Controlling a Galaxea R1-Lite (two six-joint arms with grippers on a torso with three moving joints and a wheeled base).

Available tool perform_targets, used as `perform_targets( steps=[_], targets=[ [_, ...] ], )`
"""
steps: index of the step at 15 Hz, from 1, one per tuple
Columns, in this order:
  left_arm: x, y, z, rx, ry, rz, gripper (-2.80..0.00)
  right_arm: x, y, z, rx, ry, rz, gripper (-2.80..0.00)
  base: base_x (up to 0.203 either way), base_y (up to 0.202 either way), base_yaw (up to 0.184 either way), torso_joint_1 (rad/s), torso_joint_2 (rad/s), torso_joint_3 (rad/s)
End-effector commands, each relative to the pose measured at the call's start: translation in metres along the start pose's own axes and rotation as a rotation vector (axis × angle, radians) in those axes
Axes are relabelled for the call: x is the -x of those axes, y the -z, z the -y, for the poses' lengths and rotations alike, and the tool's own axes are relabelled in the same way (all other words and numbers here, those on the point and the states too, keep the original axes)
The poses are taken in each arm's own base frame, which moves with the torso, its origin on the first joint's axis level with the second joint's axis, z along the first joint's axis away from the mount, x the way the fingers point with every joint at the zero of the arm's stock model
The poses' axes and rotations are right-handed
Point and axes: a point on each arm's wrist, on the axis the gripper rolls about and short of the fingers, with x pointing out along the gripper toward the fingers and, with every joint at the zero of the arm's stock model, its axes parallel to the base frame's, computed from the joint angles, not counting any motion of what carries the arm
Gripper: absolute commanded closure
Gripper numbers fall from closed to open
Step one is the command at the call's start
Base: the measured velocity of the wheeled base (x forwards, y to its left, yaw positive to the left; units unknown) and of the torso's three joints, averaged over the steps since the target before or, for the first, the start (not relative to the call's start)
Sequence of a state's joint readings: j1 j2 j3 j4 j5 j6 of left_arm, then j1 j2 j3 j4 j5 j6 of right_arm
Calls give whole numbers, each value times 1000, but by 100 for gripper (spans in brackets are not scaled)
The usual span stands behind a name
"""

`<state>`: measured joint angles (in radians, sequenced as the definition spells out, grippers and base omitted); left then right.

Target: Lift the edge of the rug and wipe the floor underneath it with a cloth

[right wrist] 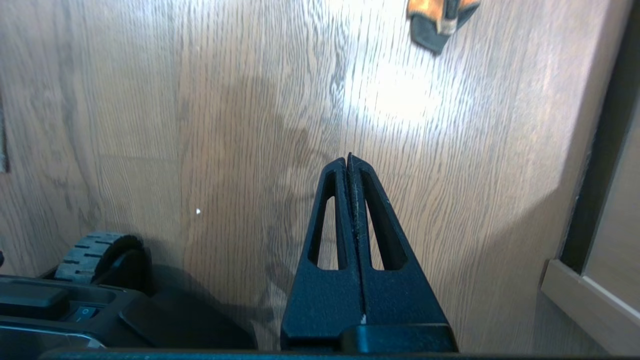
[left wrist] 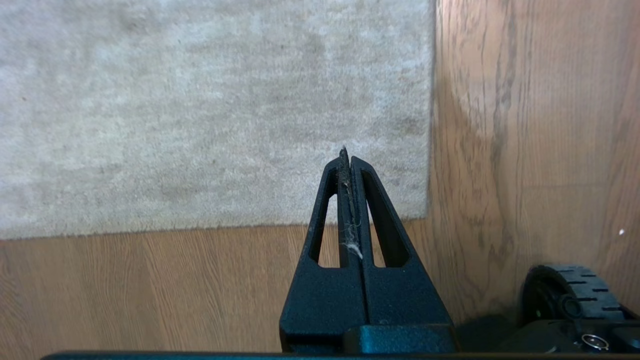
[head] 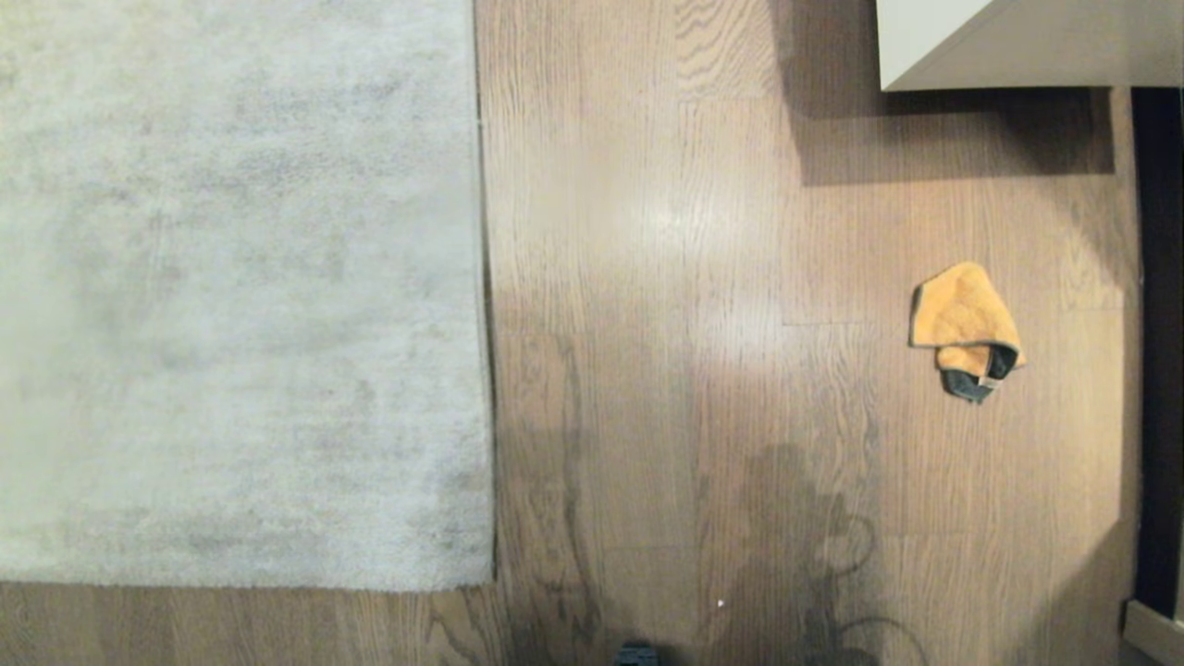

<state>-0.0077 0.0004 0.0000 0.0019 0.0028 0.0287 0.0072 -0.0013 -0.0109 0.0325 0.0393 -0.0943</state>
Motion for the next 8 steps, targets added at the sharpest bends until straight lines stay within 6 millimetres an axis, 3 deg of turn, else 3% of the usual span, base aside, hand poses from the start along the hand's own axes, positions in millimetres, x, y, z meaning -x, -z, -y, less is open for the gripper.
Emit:
perform_targets(
  steps=[1,8],
  targets=[
    [0,0,0,1,0,1,0,0,0,0,1,-1,-1,0,0,0,0,-2,3,194],
    [0,0,0,3,0,1,0,0,0,0,1,-1,-1,0,0,0,0,1,1,202]
  ],
)
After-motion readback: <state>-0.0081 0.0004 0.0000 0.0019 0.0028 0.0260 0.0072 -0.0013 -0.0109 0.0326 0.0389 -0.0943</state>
